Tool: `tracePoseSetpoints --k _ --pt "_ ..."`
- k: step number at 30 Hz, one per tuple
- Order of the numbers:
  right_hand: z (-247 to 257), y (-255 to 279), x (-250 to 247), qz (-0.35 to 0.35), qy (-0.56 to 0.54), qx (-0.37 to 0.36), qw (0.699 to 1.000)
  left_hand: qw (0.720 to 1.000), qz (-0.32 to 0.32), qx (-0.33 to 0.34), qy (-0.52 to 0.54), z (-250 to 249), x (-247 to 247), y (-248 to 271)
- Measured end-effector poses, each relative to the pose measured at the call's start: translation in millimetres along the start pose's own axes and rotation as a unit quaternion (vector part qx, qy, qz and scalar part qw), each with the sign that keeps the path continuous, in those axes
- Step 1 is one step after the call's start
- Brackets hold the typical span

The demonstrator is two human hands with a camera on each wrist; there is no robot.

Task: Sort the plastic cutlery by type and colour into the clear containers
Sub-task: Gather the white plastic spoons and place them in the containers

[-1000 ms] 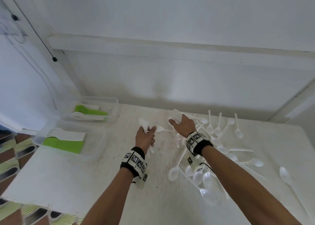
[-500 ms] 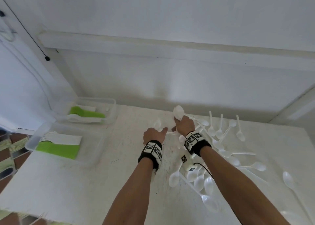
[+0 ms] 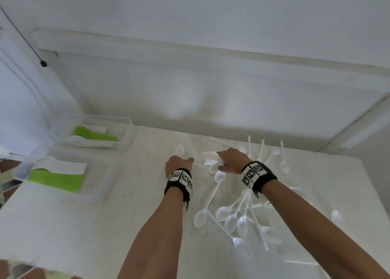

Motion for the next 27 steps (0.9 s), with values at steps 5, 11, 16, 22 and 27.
tracePoseSetpoints --k 5,11,16,22,27 --pt "-1 1 4 -0.016 0.008 -0.015 1.0 0.999 0.023 -0.014 0.038 7 -13 -8" --pt "3 7 -3 -0.152 -0.041 -0.074 0.985 0.999 -0.015 0.026 0.043 11 -20 -7" --pt "9 16 -9 -0.173 -0.038 -0.05 0.983 0.987 0.024 0.113 0.111 13 -17 6" --pt "0 29 -11 -0.173 -0.082 -0.032 0.981 0.969 0.106 0.182 0.126 9 -16 30" --pt "-14 41 0 -0.035 -0.102 -0.031 0.994 0.96 0.199 0.197 0.026 13 -19 58"
Point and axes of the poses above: each hand's wrist, its own y-axis away from the middle knuckle, its own x-axis out of the palm, z = x × y, the point moved 3 cm from there along -y, towards the middle knuckle, and after that the axes turned 13 degrees about -x, right-handed, at the moved point
